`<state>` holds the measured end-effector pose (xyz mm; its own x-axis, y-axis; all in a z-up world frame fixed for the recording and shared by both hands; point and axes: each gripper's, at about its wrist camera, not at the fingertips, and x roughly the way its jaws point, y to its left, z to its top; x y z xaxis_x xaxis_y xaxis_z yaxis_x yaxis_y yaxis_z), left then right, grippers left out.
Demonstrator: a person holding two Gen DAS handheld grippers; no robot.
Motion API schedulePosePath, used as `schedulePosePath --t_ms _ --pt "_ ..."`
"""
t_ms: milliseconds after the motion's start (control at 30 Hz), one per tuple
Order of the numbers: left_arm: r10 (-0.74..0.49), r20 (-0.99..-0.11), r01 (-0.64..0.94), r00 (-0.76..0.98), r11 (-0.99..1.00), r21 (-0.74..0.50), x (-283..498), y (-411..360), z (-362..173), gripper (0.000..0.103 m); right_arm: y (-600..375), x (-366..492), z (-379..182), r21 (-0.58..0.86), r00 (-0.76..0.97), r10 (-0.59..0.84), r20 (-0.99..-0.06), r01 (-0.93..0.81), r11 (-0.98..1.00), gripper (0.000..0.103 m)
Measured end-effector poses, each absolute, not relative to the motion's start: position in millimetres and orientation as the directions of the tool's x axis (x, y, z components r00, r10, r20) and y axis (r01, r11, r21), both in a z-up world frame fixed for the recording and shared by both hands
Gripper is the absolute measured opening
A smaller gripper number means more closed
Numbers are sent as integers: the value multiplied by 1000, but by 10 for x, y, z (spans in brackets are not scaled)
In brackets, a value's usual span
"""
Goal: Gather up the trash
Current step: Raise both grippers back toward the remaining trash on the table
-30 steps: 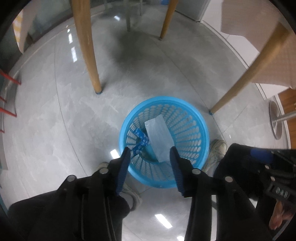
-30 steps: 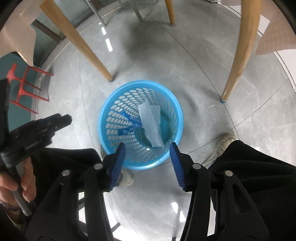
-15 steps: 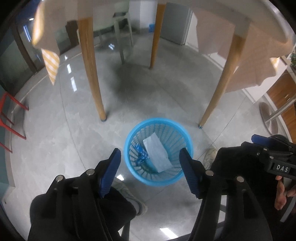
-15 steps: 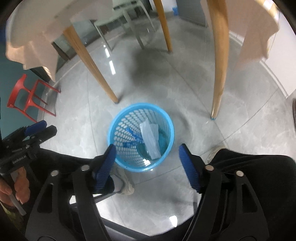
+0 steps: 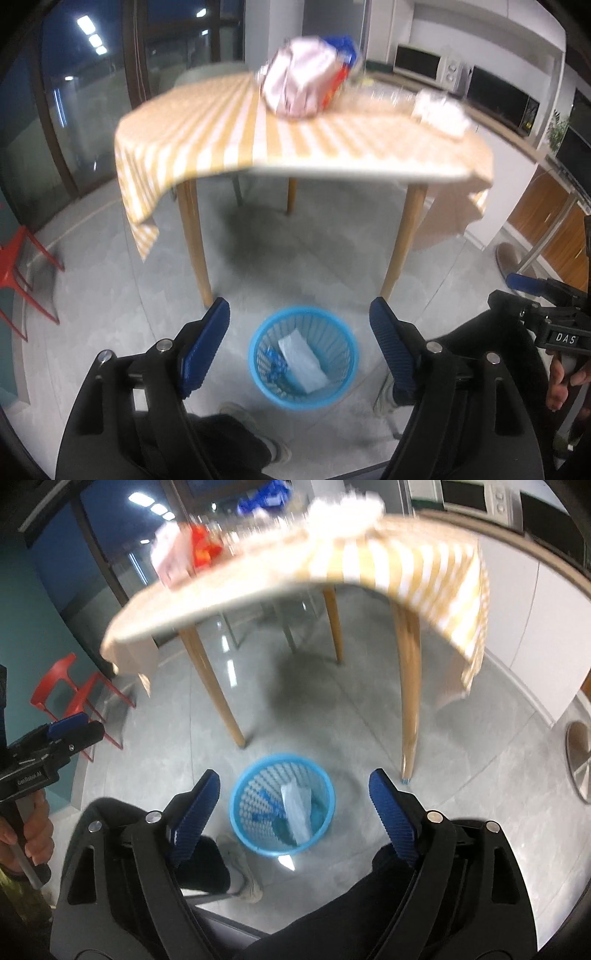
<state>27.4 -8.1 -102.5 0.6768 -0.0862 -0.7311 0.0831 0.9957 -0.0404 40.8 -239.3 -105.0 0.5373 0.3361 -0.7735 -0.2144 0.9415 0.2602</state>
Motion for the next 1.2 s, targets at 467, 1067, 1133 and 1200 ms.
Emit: schedulePosePath --t_ms 467,1067,1133,1200 --pt "-65 -595 62 801 998 -25 335 -23 -269 84 -2579 604 -70 223 697 309 -647 -216 951 91" --pt "-29 -574 29 818 1000 -10 1043 -93 -29 86 -2763 1315 204 224 735 275 -620 -170 960 91" --pt "-23 -577 24 817 1000 -7 1131 -99 -27 86 -2782 1415 192 225 731 273 -626 -166 960 91" --pt "-20 -570 17 821 1000 -12 1182 -90 -13 86 -2824 1517 166 236 722 275 -635 -157 959 91"
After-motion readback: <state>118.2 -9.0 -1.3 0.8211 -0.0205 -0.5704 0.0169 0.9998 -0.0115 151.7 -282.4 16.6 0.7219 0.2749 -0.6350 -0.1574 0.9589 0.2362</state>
